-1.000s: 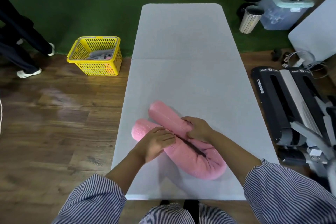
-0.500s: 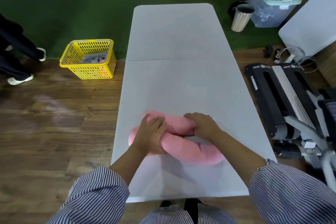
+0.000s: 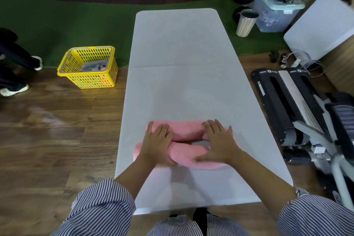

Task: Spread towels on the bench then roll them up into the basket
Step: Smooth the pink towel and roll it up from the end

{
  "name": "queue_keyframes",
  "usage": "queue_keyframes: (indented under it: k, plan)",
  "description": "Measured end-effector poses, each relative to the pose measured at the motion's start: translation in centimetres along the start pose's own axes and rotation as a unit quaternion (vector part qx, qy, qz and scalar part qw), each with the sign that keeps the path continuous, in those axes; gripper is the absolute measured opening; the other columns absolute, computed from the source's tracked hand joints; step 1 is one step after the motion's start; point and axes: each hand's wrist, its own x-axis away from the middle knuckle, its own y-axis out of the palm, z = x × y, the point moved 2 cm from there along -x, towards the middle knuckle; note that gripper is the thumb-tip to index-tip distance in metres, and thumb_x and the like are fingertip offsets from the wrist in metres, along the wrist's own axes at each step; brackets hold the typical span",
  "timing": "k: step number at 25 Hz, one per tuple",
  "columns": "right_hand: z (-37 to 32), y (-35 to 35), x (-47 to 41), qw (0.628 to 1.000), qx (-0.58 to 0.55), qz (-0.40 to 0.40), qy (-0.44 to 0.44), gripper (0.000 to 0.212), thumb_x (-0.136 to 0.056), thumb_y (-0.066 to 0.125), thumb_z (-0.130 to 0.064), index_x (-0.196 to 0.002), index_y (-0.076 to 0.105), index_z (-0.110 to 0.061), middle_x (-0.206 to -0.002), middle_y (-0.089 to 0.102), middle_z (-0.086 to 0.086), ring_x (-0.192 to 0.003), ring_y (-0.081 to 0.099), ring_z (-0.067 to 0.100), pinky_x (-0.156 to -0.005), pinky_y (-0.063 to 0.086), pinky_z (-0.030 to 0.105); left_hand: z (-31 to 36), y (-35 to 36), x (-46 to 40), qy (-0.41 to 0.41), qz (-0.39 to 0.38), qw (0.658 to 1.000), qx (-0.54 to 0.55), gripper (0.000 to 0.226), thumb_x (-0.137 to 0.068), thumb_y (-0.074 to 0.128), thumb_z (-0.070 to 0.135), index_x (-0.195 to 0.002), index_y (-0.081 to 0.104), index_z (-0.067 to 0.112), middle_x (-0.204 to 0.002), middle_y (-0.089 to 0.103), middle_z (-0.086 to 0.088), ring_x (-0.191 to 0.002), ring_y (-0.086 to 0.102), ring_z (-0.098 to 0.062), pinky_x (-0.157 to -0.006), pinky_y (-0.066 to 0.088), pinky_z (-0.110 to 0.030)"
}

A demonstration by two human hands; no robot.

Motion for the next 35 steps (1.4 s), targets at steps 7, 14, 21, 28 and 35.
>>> queue_keyframes:
  k: [7, 14, 21, 28, 35]
  plan:
    - [0.5, 0.3, -0.1, 0.999, 0.012, -0.018, -0.035, 0.118, -0.063, 0.066, -0.061, -0.148, -0.005, -0.019, -0.157, -0.005, 0.000, -0.144, 0.002, 0.025, -0.112, 0.018, 0.053, -0.6, -1.3, 0.9, 0.018, -0.093, 0.993, -0.072, 0.125, -0.042, 0.047, 0.090, -0.140, 0.036, 0.014, -0.156, 0.023, -0.010, -0.145, 0.017, -0.021, -0.112, -0.005, -0.057]
    - [1.7, 0.0, 0.3, 0.994, 0.045, -0.053, -0.081, 0.122, -0.066, 0.066, -0.060, -0.147, -0.015, -0.017, -0.156, -0.019, 0.002, -0.144, -0.009, 0.025, -0.110, 0.010, 0.061, -0.2, -1.7, 0.6, 0.053, -0.109, 0.986, -0.117, 0.114, -0.044, 0.061, 0.075, -0.137, 0.032, 0.015, -0.144, 0.033, -0.013, -0.140, 0.021, -0.027, -0.108, -0.008, -0.067]
    - [1.4, 0.1, -0.3, 0.995, 0.086, -0.005, -0.054, 0.119, -0.061, 0.071, -0.048, -0.148, -0.003, -0.015, -0.149, 0.022, 0.005, -0.129, 0.030, 0.027, -0.094, 0.040, 0.045, 0.9, -1.9, -0.8, 0.032, -0.113, 0.991, -0.065, 0.121, -0.054, 0.072, 0.064, -0.147, 0.015, 0.011, -0.146, 0.029, -0.004, -0.135, 0.026, -0.023, -0.117, 0.002, -0.047]
    - [0.9, -0.5, -1.6, 0.993, 0.070, -0.097, -0.004, 0.135, -0.046, 0.076, -0.061, -0.144, -0.011, -0.031, -0.151, 0.012, 0.009, -0.136, 0.020, 0.035, -0.101, 0.032, 0.058, 1.4, -0.5, -2.1, -0.002, -0.193, 0.971, -0.140, 0.132, -0.050, 0.079, 0.059, -0.144, -0.001, 0.012, -0.150, 0.013, -0.017, -0.138, 0.017, -0.038, -0.114, 0.002, -0.060]
    - [1.3, -0.6, -3.7, 0.995, 0.081, -0.054, -0.035, 0.105, -0.059, 0.067, -0.049, -0.141, 0.002, -0.045, -0.132, 0.037, 0.005, -0.120, 0.037, 0.028, -0.092, 0.038, 0.048, 1.0, -0.5, -2.4, -0.049, -0.137, 0.988, -0.054, 0.106, -0.065, 0.072, 0.049, -0.147, 0.010, 0.024, -0.129, 0.046, -0.005, -0.111, 0.049, -0.028, -0.104, 0.030, -0.047]
